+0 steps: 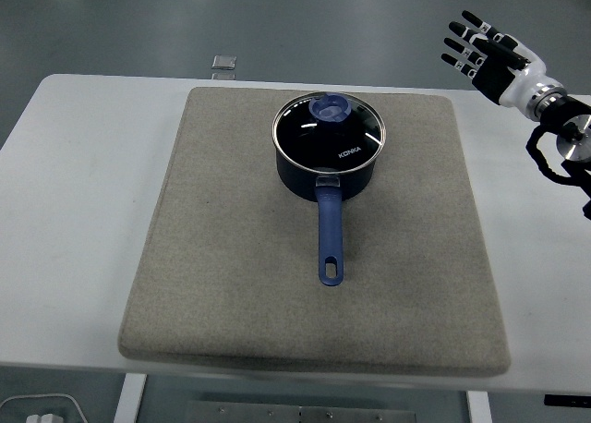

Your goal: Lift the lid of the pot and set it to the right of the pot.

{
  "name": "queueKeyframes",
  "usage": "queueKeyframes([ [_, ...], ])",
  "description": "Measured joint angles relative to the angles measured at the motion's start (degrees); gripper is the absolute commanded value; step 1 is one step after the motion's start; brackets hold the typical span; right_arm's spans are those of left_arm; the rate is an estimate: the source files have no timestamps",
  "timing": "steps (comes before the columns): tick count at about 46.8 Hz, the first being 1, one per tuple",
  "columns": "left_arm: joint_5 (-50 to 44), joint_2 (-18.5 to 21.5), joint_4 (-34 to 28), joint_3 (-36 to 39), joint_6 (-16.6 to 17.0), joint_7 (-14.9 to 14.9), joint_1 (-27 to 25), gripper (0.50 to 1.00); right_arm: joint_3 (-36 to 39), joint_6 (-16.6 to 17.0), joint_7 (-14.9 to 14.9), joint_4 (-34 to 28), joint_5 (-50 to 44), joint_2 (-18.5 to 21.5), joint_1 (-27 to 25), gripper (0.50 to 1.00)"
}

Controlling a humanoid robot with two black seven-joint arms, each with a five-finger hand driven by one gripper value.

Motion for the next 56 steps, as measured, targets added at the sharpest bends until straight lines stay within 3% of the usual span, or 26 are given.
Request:
queueKeyframes([
  [43,0.0,0.0,0.1,0.0,0.0,0.0,0.1,1.0,1.5,-0.2,0.0,0.1,-1.0,-0.3,0.9,0.924],
  [56,0.0,0.0,0.1,0.1,0.0,0.0,0.1,1.0,1.5,1.2,0.1,0.2,-1.0,-0.2,0.9,0.924],
])
